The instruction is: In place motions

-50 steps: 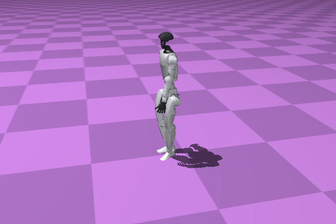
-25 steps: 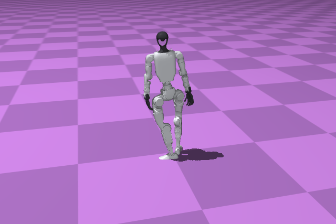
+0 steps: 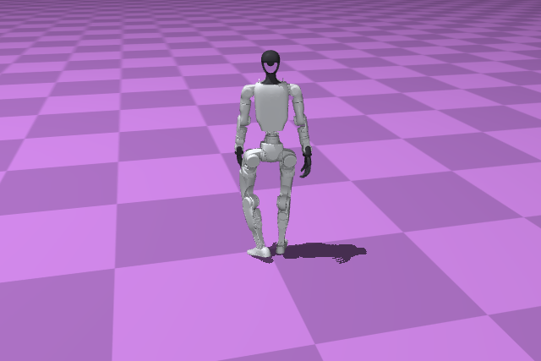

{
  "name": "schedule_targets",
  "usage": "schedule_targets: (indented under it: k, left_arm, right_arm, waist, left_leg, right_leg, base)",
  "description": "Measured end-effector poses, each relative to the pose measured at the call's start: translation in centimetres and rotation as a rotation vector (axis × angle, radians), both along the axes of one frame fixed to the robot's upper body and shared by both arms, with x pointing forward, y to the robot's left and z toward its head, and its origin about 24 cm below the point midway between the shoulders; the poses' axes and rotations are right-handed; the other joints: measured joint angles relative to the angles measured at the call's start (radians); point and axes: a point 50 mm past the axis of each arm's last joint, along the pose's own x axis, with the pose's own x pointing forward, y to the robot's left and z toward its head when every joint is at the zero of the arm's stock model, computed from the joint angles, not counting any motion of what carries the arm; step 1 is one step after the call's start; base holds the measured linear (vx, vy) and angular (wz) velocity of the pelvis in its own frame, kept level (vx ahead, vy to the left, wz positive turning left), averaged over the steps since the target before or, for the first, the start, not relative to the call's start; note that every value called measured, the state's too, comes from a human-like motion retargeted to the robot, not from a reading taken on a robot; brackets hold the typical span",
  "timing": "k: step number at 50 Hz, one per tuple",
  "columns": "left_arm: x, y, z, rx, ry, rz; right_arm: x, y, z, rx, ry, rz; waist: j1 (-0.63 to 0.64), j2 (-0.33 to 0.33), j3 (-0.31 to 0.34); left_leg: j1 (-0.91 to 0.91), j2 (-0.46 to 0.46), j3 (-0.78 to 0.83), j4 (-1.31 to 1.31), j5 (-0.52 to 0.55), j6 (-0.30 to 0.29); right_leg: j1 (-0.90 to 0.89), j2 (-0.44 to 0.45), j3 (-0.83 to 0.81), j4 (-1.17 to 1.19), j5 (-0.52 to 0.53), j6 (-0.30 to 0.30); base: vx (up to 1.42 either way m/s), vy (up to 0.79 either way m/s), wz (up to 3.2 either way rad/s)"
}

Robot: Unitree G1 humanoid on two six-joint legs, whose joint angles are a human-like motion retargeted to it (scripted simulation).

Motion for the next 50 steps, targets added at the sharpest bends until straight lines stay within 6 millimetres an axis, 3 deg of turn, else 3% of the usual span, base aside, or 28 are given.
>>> schedule_targets:
  k: [5,6,7,8,10,12,15,19,24,25,28,30,33,38,42,45,48,50]
  left_arm:
    - [-2.2,-0.4,-0.3,-0.009,0.054,-0.004]
    - [-3.2,-0.6,-0.4,-0.013,0.079,0.001]
    - [-4.2,-0.7,-0.4,-0.017,0.105,0.008]
    - [-5.3,-0.7,-0.5,-0.021,0.133,0.019]
    - [-7.0,-1.0,-0.4,-0.038,0.180,0.060]
    - [-7.3,-0.6,-0.4,-0.036,0.196,0.073]
    - [-7.9,-0.1,-0.3,-0.012,0.216,0.063]
    - [-8.3,0.4,-0.2,0.012,0.222,0.016]
    - [-7.4,1.5,0.0,0.047,0.195,-0.057]
    - [-7.2,1.6,0.0,0.059,0.189,-0.063]
    - [-6.8,1.2,-0.2,0.079,0.162,-0.061]
    - [-6.3,0.5,-0.3,0.068,0.140,-0.044]
    - [-5.3,-0.3,-0.5,0.034,0.109,0.004]
    - [-3.1,0.3,-0.3,0.029,0.068,0.028]
    - [0.1,1.4,0.2,0.074,-0.006,-0.023]
    - [2.0,1.5,0.6,0.082,-0.049,-0.048]
    - [1.9,0.9,0.4,0.074,-0.049,-0.031]
    - [0.9,0.4,0.1,0.069,-0.027,0.010]
  right_arm:
    - [7.5,-0.8,-0.4,-0.017,-0.254,0.232]
    - [8.7,-0.7,-0.4,-0.014,-0.300,0.255]
    - [9.8,-0.4,-0.3,-0.008,-0.343,0.272]
    - [10.8,0.1,-0.3,0.004,-0.382,0.277]
    - [12.5,1.4,-0.1,0.040,-0.457,0.269]
    - [14.1,3.0,0.1,0.083,-0.537,0.197]
    - [14.9,4.2,0.3,0.159,-0.603,0.097]
    - [14.8,4.3,0.4,0.208,-0.604,0.133]
    - [15.3,4.0,0.5,0.162,-0.609,0.272]
    - [15.3,4.0,0.5,0.158,-0.606,0.286]
    - [13.7,2.9,0.1,0.153,-0.548,0.292]
    - [12.5,2.0,-0.1,0.132,-0.504,0.276]
    - [10.9,1.0,-0.3,0.088,-0.447,0.268]
    - [7.6,0.0,-0.6,0.028,-0.334,0.243]
    - [5.3,-0.7,-0.6,-0.004,-0.276,0.176]
    - [3.8,-1.2,-0.5,-0.046,-0.234,0.133]
    - [1.8,-1.8,-0.2,-0.098,-0.156,0.098]
    - [0.6,-2.2,0.0,-0.128,-0.113,0.082]
  waist:
    - [0.097,0.057,0.072]
    - [0.100,0.064,0.074]
    - [0.088,0.079,0.073]
    - [0.044,0.108,0.063]
    - [0.068,0.111,0.060]
    - [0.014,0.103,0.080]
    - [0.049,0.098,0.089]
    - [0.050,0.123,0.049]
    - [-0.067,0.144,0.133]
    - [-0.072,0.141,0.141]
    - [0.089,0.106,0.154]
    - [0.192,0.094,0.164]
    - [0.243,0.095,0.181]
    - [0.257,0.068,0.157]
    - [0.228,0.033,0.124]
    - [0.253,0.009,0.105]
    - [0.287,0.007,0.080]
    - [0.292,0.005,0.065]
  left_leg:
    - [0.009,-0.128,-0.119,-0.316,0.032,0.027]
    - [0.007,-0.162,-0.167,-0.360,0.085,0.119]
    - [0.013,-0.168,-0.196,-0.390,0.111,0.155]
    - [0.034,-0.119,-0.187,-0.391,0.085,0.078]
    - [0.021,-0.119,-0.107,-0.375,0.068,0.089]
    - [0.024,-0.117,-0.161,-0.372,0.074,0.065]
    - [0.046,-0.133,-0.164,-0.413,0.088,0.075]
    - [-0.016,-0.149,-0.275,-0.415,0.109,0.067]
    - [-0.033,-0.184,-0.495,-0.394,0.157,0.063]
    - [-0.034,-0.197,-0.516,-0.392,0.165,0.065]
    - [-0.019,-0.220,-0.475,-0.409,0.196,0.055]
    - [-0.014,-0.227,-0.468,-0.414,0.183,0.039]
    - [-0.036,-0.232,-0.480,-0.402,0.134,0.062]
    - [-0.057,-0.143,-0.134,-0.424,0.020,0.065]
    - [-0.009,-0.050,0.323,-0.394,-0.026,0.011]
    - [0.066,-0.024,0.648,-0.394,-0.003,-0.008]
    - [0.094,-0.038,0.748,-0.438,0.173,0.005]
    - [0.075,-0.083,0.661,-0.471,0.188,0.023]
  right_leg:
    - [0.037,0.097,0.067,-0.014,0.018,-0.021]
    - [0.050,0.104,0.076,-0.017,0.017,-0.019]
    - [0.058,0.115,0.070,-0.020,0.014,-0.018]
    - [0.059,0.135,0.035,-0.023,0.008,-0.017]
    - [0.055,0.154,0.095,-0.019,0.009,-0.022]
    - [0.069,0.138,0.049,-0.015,-0.004,-0.017]
    - [0.082,0.139,0.058,0.012,-0.022,-0.011]
    - [0.002,0.124,0.068,0.127,-0.045,0.023]
    - [-0.063,0.228,0.491,0.213,-0.037,0.055]
    - [-0.064,0.235,0.502,0.223,-0.044,0.058]
    - [0.011,0.130,0.213,0.172,-0.076,-0.039]
    - [0.041,0.108,0.150,0.174,-0.104,-0.048]
    - [0.082,0.043,-0.017,0.178,-0.142,-0.023]
    - [0.154,-0.021,-0.338,0.149,-0.212,0.018]
    - [0.207,-0.051,-0.647,0.104,-0.236,0.078]
    - [0.236,-0.055,-0.819,0.084,-0.236,0.120]
    - [0.274,-0.037,-0.934,0.075,-0.233,0.157]
    - [0.297,-0.034,-0.989,0.077,-0.228,0.177]
  base:
    - [0.04,-0.01,-1.20]
    - [0.16,0.01,-0.71]
    - [0.20,0.01,0.24]
    - [0.17,0.00,0.17]
    - [0.06,-0.01,-0.56]
    - [-0.06,0.02,0.42]
    - [0.09,0.04,0.17]
    - [0.10,0.02,1.18]
    - [-0.06,0.03,2.55]
    - [-0.03,0.06,1.66]
    - [0.09,0.10,1.03]
    - [0.05,0.13,1.86]
    - [-0.02,0.19,3.28]
    - [-0.01,0.23,4.27]
    - [-0.07,0.24,5.17]
    - [-0.02,0.30,4.20]
    - [0.19,0.31,3.08]
    - [0.26,0.23,2.27]
